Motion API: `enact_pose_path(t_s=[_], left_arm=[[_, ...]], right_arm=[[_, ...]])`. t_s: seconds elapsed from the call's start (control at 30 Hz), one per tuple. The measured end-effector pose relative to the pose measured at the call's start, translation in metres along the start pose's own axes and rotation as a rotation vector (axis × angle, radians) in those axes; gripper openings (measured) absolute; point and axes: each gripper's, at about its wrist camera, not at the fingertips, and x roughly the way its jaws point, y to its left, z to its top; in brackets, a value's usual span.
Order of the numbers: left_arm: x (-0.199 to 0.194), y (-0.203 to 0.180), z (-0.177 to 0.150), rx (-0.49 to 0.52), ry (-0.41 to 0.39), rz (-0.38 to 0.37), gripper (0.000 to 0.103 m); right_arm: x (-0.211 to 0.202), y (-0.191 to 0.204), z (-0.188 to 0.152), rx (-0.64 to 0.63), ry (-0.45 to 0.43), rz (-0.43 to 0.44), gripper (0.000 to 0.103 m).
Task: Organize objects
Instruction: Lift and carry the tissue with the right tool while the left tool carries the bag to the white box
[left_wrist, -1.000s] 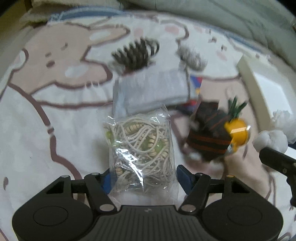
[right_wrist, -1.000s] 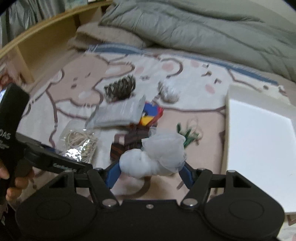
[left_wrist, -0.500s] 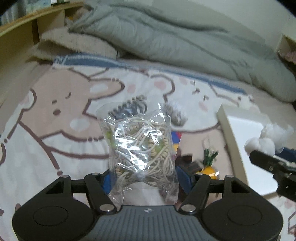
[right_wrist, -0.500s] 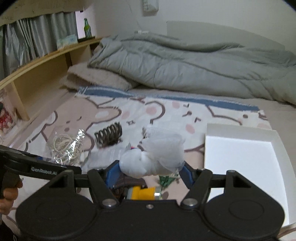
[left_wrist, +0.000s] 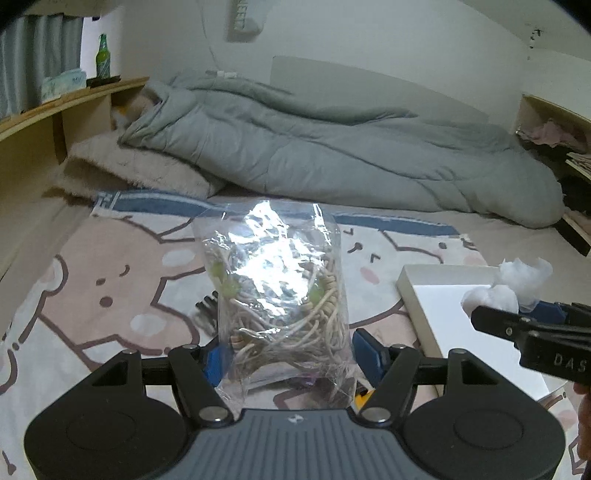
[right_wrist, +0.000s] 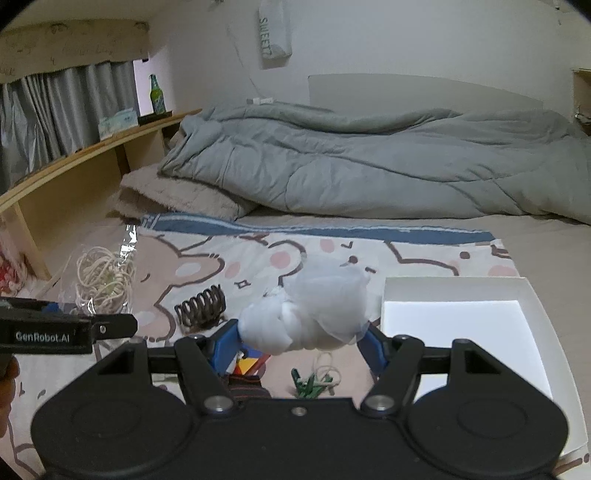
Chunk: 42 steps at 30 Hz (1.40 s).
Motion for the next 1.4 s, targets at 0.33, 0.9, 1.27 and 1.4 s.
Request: enact_pose_path(t_s=[0.33, 0.9, 1.27, 1.4], left_arm=[[0.006, -0.03, 0.011, 0.014, -0.05, -0.064, 0.069], [0.054, -0.109, 0.018, -0.012, 0.087, -0.313, 0.069], [0.098, -0.155, 0.005, -0.086, 0.242, -0.439, 0.069], [0.114, -0.167, -0.004, -0.117, 0.306, -0.459, 0.069]], right_arm=[[-0.01, -0.033, 0.008, 0.054, -0.051, -0.058, 0.069], [-0.022, -0.126, 0.0, 0.204, -0.033, -0.232, 0.07], [-0.019, -0.171, -0.017, 0.247, 0.07, -0.294, 0.07], [-0.015, -0.183, -0.023, 0.274, 0.124, -0.309, 0.07]])
